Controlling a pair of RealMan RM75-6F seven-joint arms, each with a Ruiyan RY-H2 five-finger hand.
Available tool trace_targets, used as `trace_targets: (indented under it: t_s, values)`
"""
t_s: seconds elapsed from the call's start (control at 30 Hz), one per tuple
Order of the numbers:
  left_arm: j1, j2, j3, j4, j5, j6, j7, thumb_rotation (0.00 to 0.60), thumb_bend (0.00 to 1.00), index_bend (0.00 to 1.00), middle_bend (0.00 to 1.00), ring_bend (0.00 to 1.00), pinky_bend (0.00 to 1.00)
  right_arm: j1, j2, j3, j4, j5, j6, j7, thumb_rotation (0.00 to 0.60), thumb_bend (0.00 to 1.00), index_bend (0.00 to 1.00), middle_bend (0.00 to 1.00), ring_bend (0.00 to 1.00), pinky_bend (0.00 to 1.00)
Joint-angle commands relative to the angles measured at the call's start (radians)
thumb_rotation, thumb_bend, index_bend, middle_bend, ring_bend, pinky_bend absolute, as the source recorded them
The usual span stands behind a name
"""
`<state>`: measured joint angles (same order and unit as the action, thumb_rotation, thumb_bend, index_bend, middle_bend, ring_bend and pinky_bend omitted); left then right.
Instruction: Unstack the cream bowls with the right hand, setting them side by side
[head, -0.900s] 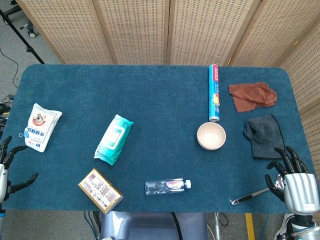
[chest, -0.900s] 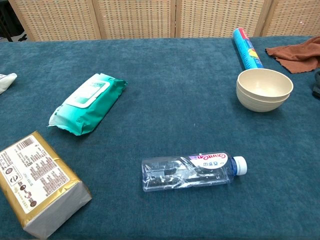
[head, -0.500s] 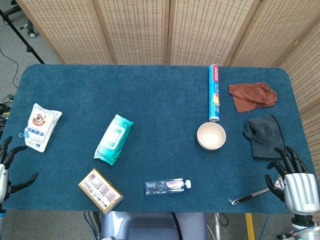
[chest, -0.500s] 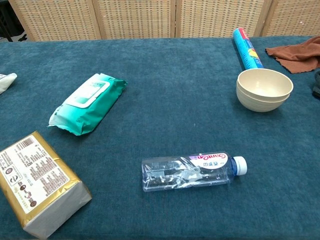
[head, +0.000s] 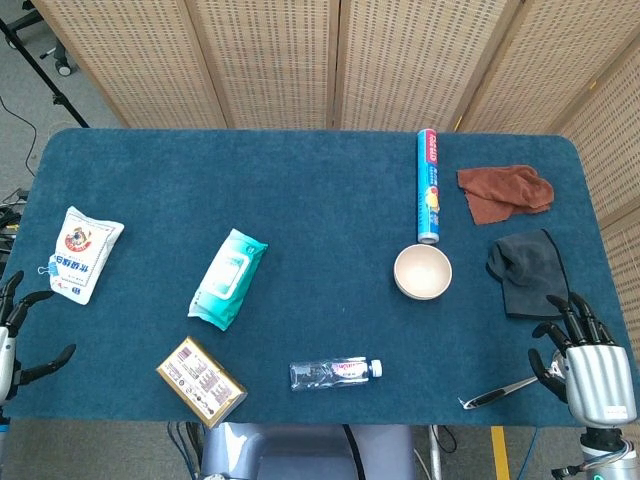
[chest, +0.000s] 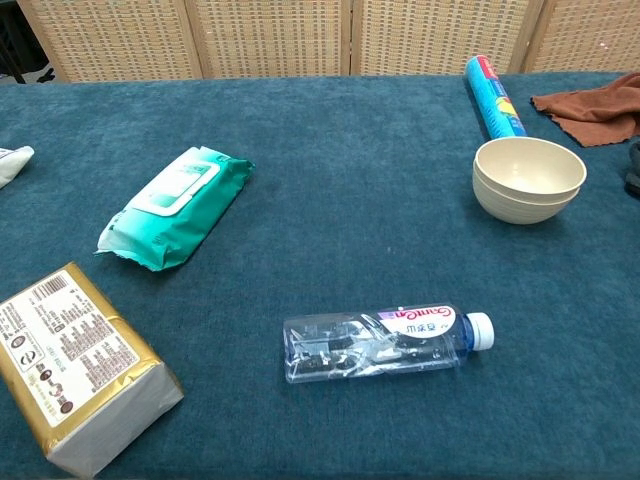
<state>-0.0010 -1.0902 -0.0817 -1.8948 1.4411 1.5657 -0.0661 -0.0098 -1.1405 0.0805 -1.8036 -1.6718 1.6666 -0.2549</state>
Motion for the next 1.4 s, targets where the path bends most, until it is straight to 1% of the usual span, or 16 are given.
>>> trace_targets:
  t_s: [0.03, 0.17, 0.3, 0.37, 0.67, 0.9, 1.07, 1.2, 1.27, 1.4]
  values:
    - [0.003, 0.005, -0.001, -0.006, 0.009, 0.011, -0.004, 0.600, 0.18, 0.27, 0.00, 0.00, 0.05, 0.002, -0.003, -0.005, 0.002, 0.002, -0.008, -0.002, 0.600, 0.34, 0.49, 0.21, 0.13, 0.33]
    - [0.006, 0.004, -0.001, -0.012, 0.022, 0.024, 0.002, 0.600, 0.18, 0.27, 0.00, 0.00, 0.05, 0.007, -0.010, 0.004, 0.002, 0.010, -0.010, 0.004, 0.600, 0.34, 0.49, 0.21, 0.13, 0.33]
    - [0.006, 0.001, 0.005, -0.014, 0.026, 0.020, 0.010, 0.600, 0.18, 0.27, 0.00, 0.00, 0.05, 0.043, -0.033, 0.026, 0.006, 0.050, -0.065, 0.005, 0.600, 0.34, 0.49, 0.21, 0.13, 0.33]
    - [0.006, 0.001, 0.003, -0.014, 0.026, 0.021, 0.009, 0.600, 0.18, 0.27, 0.00, 0.00, 0.05, 0.085, -0.049, 0.041, 0.014, 0.077, -0.131, -0.004, 0.600, 0.34, 0.49, 0.21, 0.13, 0.33]
    - [0.007, 0.007, 0.005, -0.018, 0.030, 0.023, -0.002, 0.600, 0.18, 0.27, 0.00, 0.00, 0.05, 0.181, -0.110, 0.080, 0.047, 0.142, -0.257, -0.030, 0.600, 0.34, 0.49, 0.21, 0.13, 0.33]
    - [0.009, 0.012, 0.006, -0.020, 0.032, 0.024, -0.011, 0.600, 0.18, 0.27, 0.00, 0.00, 0.05, 0.261, -0.191, 0.116, 0.101, 0.226, -0.355, -0.053, 0.600, 0.34, 0.49, 0.21, 0.13, 0.33]
    - [0.008, 0.014, 0.005, -0.018, 0.026, 0.020, -0.018, 0.600, 0.18, 0.27, 0.00, 0.00, 0.05, 0.300, -0.244, 0.133, 0.146, 0.266, -0.387, -0.070, 0.600, 0.34, 0.49, 0.21, 0.13, 0.33]
    - [0.006, 0.015, 0.004, -0.017, 0.020, 0.013, -0.026, 0.600, 0.18, 0.27, 0.00, 0.00, 0.05, 0.337, -0.301, 0.143, 0.193, 0.279, -0.401, -0.070, 0.600, 0.34, 0.44, 0.21, 0.13, 0.33]
    - [0.006, 0.016, 0.004, -0.017, 0.018, 0.012, -0.029, 0.600, 0.18, 0.27, 0.00, 0.00, 0.05, 0.349, -0.325, 0.143, 0.218, 0.283, -0.404, -0.064, 0.600, 0.34, 0.42, 0.21, 0.13, 0.33]
    - [0.005, 0.017, 0.002, -0.015, 0.015, 0.012, -0.033, 0.600, 0.18, 0.27, 0.00, 0.00, 0.05, 0.367, -0.347, 0.136, 0.246, 0.293, -0.421, -0.063, 0.600, 0.34, 0.42, 0.21, 0.13, 0.33]
